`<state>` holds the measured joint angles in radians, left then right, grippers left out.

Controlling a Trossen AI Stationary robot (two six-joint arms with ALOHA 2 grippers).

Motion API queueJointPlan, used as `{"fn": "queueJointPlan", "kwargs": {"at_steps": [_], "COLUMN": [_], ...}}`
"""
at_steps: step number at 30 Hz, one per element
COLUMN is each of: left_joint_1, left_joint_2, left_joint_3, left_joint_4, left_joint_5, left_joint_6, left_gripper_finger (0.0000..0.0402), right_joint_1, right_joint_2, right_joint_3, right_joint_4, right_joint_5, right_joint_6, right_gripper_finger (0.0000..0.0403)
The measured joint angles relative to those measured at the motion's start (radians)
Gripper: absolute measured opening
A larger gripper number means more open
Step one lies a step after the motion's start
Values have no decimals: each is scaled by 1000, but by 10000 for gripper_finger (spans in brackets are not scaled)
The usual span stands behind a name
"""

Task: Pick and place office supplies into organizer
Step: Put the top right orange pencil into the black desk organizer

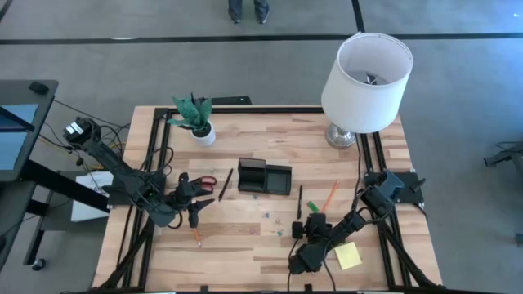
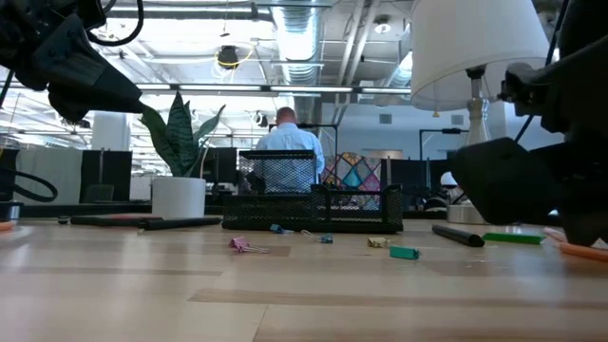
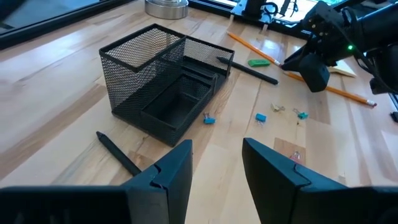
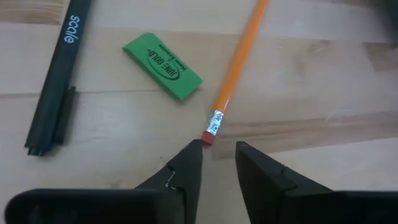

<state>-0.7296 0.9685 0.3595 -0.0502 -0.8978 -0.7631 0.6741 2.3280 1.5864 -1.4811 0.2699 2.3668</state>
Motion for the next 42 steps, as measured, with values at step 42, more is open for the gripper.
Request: {"fn": "queueJointPlan", "kwargs": {"at_steps": [42], "left_joint_1": [0], "left_joint_2": [0], "left_joint_3": [0], "left_joint_4": [-26], "left_joint_5": [29], "left_joint_6": [-1], "left_gripper_finger": [137], "right_joint_1": [-20], "right_joint_2": [-6], "right_joint_3": [-75], "right_joint_4": [50], "right_joint_5": [41], "right_joint_6": [60], "right_gripper_finger": [120]}}
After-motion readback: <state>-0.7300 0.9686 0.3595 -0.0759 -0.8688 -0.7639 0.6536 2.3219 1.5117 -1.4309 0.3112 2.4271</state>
